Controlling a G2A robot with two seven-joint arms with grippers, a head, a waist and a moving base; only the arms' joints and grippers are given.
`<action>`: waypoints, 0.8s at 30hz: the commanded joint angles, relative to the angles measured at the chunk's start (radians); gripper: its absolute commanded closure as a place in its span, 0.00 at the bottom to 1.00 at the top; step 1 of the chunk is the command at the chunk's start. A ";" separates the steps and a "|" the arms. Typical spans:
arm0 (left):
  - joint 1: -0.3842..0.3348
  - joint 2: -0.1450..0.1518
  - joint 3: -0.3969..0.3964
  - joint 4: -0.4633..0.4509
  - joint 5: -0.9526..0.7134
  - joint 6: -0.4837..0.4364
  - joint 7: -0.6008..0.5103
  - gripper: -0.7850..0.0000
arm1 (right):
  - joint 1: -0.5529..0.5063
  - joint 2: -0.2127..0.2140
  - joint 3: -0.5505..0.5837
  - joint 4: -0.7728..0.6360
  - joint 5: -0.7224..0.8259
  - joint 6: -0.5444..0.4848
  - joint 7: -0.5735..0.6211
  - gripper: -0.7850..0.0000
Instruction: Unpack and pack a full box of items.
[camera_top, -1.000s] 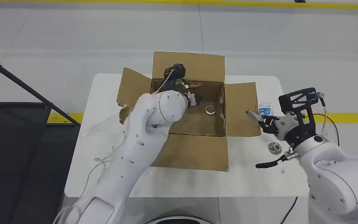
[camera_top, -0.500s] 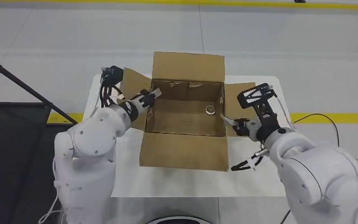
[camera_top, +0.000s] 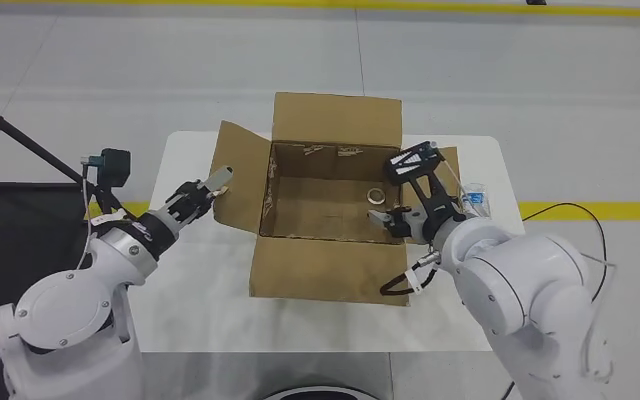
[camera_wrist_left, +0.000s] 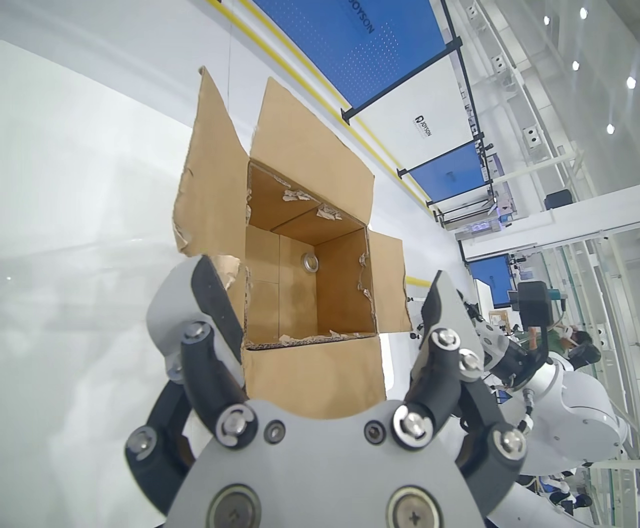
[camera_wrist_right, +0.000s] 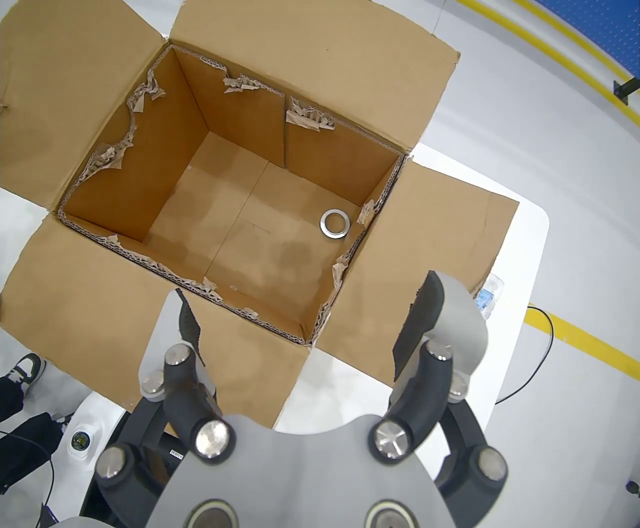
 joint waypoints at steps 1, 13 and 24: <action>-0.001 0.000 0.000 0.000 0.000 0.000 0.000 0.00 | 0.000 0.000 0.000 0.000 0.000 0.000 0.000 0.00; 0.020 0.004 -0.007 0.015 -0.052 -0.006 0.064 0.00 | 0.064 -0.010 -0.072 0.110 0.094 -0.167 -0.071 0.00; 0.094 0.018 -0.098 0.007 -0.204 0.007 0.166 0.00 | 0.393 -0.041 -0.184 0.520 0.430 -0.562 -0.067 0.00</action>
